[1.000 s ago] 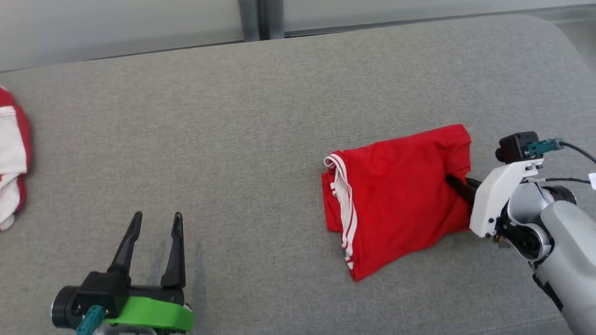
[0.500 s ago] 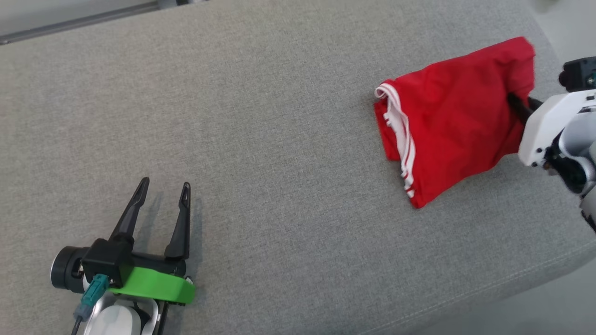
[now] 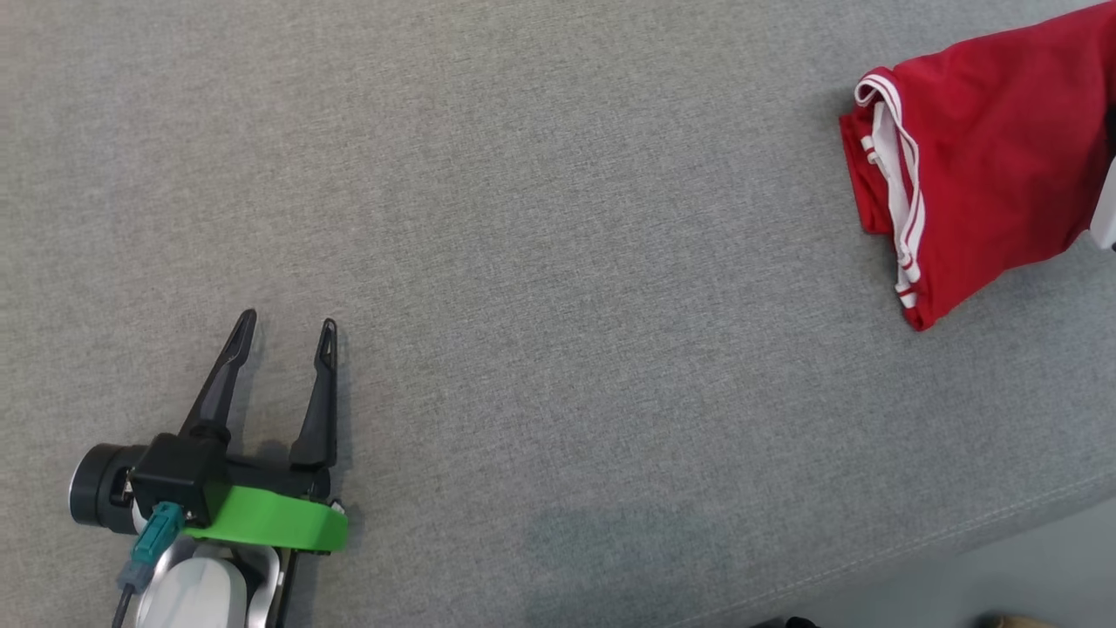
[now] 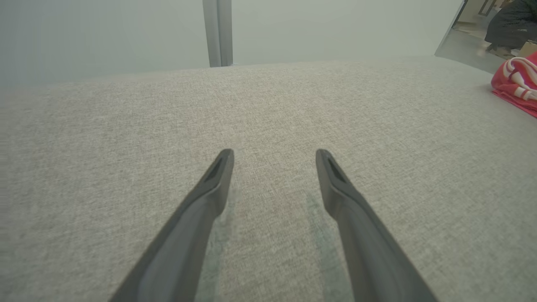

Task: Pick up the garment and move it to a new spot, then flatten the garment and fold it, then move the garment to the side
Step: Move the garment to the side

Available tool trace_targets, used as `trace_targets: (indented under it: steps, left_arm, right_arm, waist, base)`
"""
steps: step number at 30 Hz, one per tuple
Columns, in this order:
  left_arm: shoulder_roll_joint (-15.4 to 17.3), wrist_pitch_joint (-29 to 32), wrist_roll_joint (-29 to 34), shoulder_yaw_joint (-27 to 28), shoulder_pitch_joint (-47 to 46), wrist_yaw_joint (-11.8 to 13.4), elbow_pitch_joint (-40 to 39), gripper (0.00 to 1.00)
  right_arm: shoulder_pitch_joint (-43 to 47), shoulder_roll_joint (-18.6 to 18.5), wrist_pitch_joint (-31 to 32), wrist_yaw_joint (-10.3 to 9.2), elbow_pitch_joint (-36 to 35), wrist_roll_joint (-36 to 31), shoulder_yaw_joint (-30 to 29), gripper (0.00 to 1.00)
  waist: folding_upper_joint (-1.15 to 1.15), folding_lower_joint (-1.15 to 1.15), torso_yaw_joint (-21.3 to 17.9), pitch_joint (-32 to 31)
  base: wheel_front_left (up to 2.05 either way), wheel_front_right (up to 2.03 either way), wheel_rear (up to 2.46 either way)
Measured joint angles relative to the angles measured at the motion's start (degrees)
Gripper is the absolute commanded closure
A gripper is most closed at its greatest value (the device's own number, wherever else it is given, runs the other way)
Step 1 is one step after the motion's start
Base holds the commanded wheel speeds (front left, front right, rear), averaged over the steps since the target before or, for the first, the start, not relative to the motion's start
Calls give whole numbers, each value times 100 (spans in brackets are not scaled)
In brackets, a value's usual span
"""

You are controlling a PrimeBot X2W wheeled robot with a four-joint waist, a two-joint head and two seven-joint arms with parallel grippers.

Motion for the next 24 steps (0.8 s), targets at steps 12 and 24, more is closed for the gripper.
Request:
trace_targets:
  steps: [12,24]
  left_arm:
    - [-154,0,23,109,26,0,-52,0]
    - [-443,1,-96,241,472,0,-100,0]
  right_arm:
    - [-287,189,-894,-1,747,-537,-13,0]
    - [213,-168,-1961,-1,-610,-521,54,0]
  waist:
    - [0,0,121,-147]
    - [0,-1,251,-839]
  base:
    - [0,0,0]
    - [0,0,0]
